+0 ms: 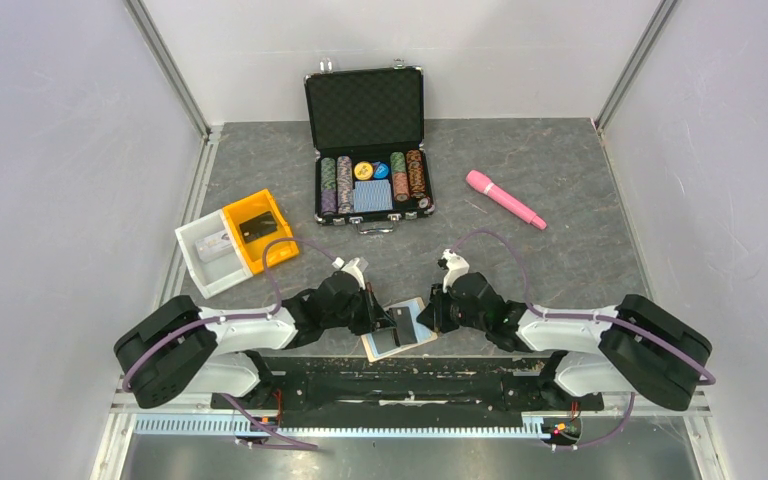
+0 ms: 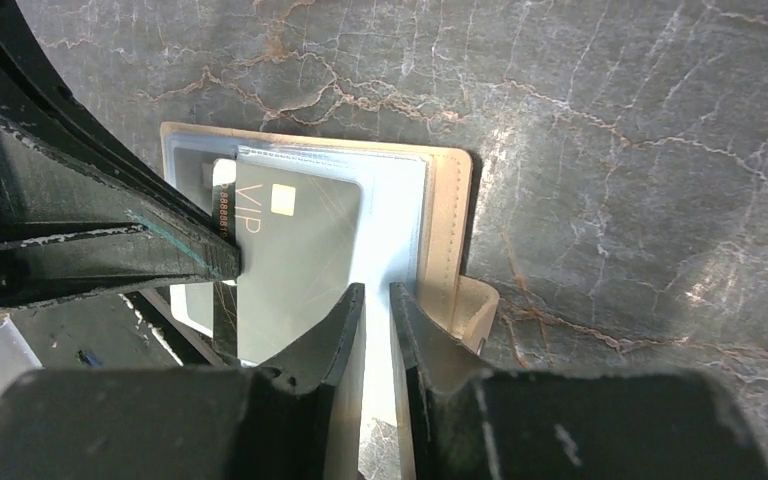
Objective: Take the credit cards out of the card holder
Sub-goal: Remove the credit card from the card holder.
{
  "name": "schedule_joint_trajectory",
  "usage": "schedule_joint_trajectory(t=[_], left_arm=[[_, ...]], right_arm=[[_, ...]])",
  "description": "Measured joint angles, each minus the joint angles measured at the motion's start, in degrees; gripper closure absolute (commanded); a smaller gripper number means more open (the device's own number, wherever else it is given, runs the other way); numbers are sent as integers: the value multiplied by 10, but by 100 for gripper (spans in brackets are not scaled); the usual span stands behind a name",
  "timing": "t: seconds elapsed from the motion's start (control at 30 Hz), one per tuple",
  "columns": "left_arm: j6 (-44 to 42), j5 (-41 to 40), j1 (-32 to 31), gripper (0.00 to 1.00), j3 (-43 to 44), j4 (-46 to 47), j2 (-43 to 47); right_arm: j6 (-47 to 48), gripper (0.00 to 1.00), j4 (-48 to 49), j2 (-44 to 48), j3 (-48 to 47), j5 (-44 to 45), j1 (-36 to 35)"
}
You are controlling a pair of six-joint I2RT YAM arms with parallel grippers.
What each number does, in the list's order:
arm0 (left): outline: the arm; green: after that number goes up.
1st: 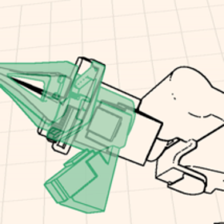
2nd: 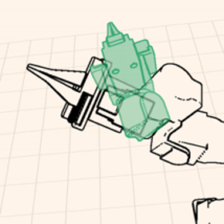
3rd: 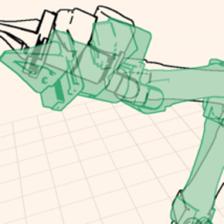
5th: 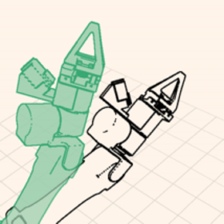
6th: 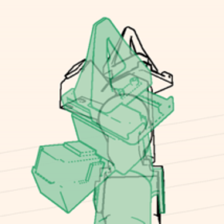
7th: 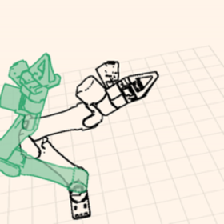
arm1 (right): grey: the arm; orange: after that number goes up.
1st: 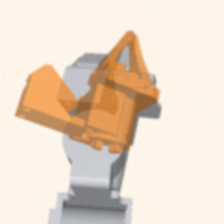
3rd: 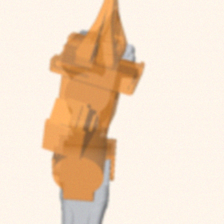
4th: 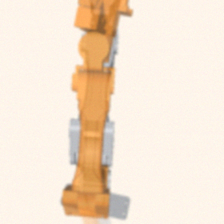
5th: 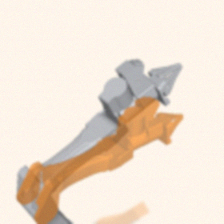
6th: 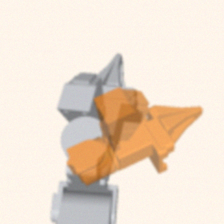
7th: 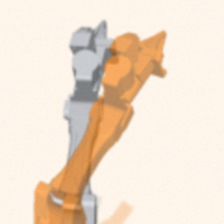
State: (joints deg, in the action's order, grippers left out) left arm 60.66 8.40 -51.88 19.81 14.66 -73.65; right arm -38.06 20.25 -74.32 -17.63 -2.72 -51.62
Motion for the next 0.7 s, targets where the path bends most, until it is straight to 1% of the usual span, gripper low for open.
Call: schedule_joint_trajectory(t=[0.13,0.27,0.37,0.47,0.7], left_arm=[[-2,7,0,98,0,0,3],[-4,22,2,98,2,6,6],[-8,34,5,98,2,17,6],[-11,45,10,98,2,35,5],[-11,69,27,98,-5,88,4]], right_arm=[[22,70,-11,14,0,-5,2],[64,64,-21,54,0,-28,18],[88,63,-14,78,0,-63,48],[98,61,-5,83,1,-98,74],[85,60,59,83,50,-188,98]])
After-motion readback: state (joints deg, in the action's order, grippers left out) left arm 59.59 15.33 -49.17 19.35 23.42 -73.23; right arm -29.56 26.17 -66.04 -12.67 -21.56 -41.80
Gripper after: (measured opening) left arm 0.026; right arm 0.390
